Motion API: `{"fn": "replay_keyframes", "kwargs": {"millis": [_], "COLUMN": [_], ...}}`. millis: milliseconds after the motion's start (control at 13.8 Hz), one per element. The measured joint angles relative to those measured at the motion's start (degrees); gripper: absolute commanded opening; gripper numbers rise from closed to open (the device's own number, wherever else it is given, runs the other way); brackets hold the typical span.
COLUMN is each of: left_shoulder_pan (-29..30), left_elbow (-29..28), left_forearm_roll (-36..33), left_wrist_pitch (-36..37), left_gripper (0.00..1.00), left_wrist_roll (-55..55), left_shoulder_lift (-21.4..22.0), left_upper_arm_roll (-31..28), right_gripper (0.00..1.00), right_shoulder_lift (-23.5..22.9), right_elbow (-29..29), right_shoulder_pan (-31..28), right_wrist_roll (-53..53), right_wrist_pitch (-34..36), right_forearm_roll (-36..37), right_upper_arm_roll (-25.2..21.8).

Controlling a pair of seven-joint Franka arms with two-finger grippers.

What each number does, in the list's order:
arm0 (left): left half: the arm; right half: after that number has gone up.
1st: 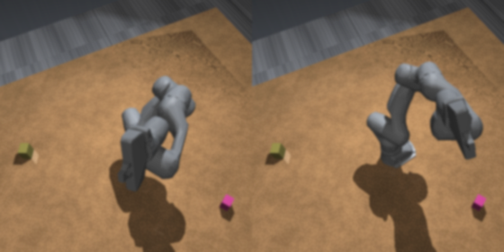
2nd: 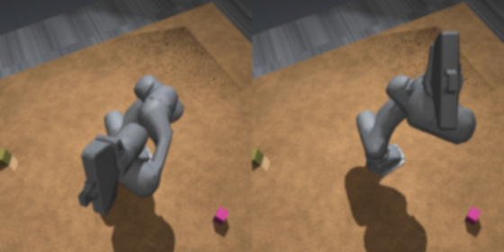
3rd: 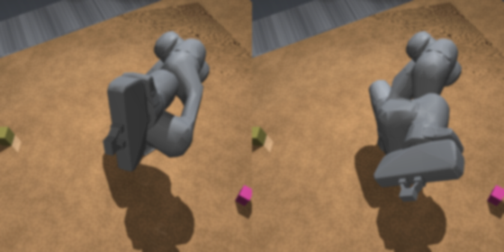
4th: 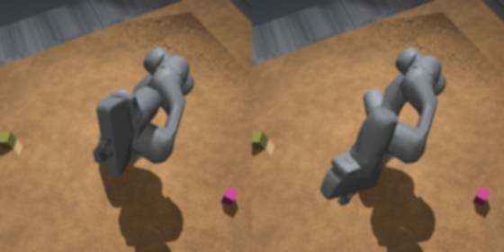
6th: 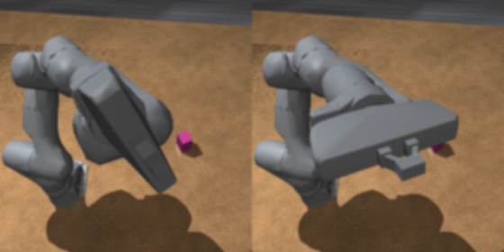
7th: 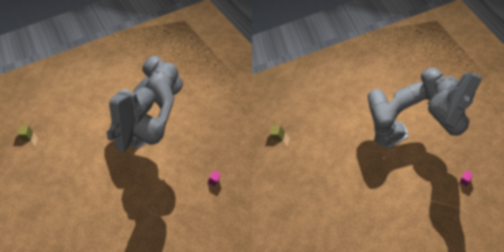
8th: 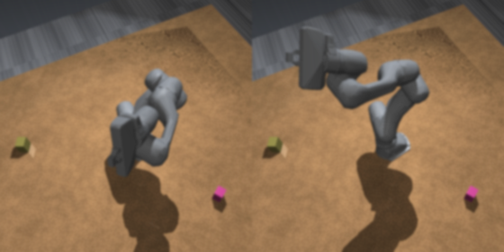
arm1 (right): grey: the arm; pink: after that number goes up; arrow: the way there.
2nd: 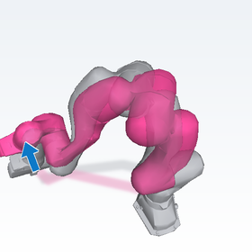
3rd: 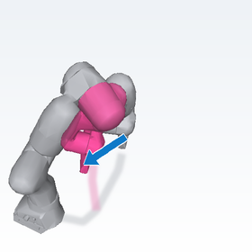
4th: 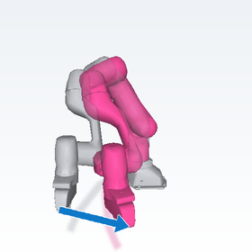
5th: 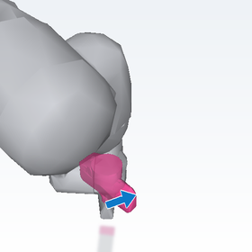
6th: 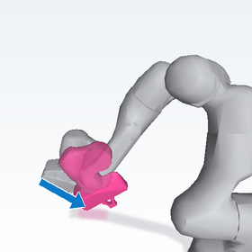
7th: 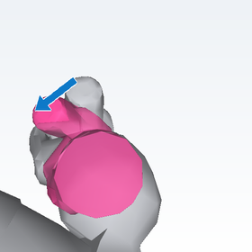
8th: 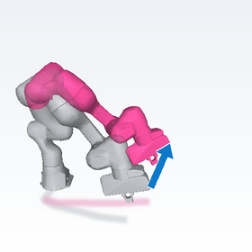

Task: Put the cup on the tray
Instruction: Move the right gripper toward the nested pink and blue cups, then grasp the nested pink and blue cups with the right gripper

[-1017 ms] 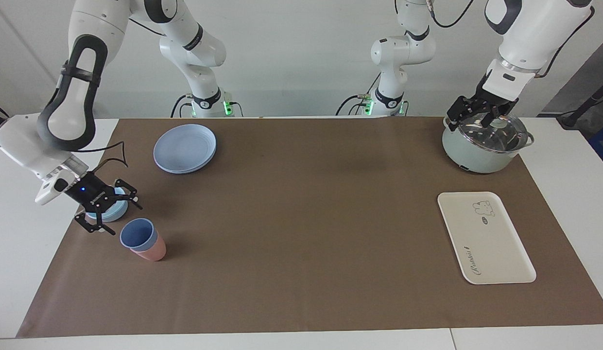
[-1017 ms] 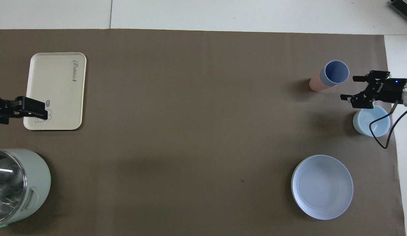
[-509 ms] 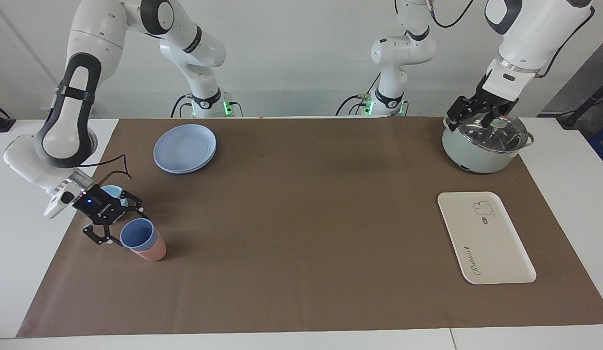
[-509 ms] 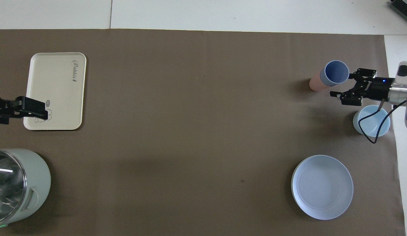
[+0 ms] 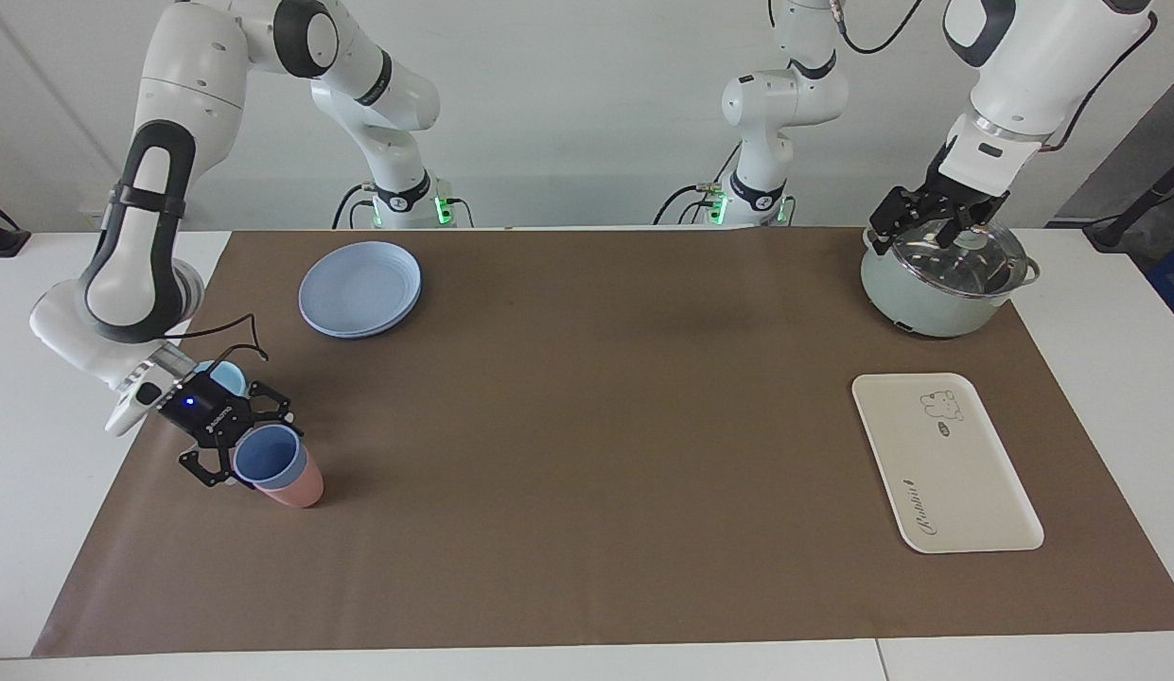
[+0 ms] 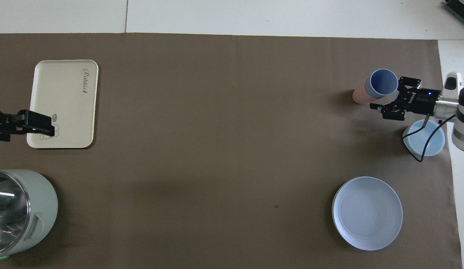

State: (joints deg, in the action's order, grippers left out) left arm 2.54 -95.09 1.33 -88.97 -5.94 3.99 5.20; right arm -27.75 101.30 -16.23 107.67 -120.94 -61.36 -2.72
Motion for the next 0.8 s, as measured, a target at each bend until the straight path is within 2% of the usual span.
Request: {"fn": "replay_keyframes", "kwargs": {"millis": [363,799], "left_shoulder_pan": [0.6,0.9], "left_elbow": [0.0,0.0], "left_forearm_roll": [0.0,0.0], "left_wrist_pitch": [-0.2,-1.2], "left_gripper": [1.0,1.0], "left_wrist_roll": [0.1,0.2], "left_shoulder_lift": [0.0,0.0], "left_upper_arm_roll": [-0.2,-0.2], "right_gripper": [1.0,1.0], "right_shoulder_lift": [-0.2,-1.0], "right_elbow": [-0.4,-0.4], "right_shoulder_pan": [0.0,0.2], "right_wrist_roll": [2.2,2.4], "right_wrist_pitch": [0.0,-0.1], "right_forearm_roll": [-4.6,-5.5], "right_upper_arm_roll": [0.0,0.2]}}
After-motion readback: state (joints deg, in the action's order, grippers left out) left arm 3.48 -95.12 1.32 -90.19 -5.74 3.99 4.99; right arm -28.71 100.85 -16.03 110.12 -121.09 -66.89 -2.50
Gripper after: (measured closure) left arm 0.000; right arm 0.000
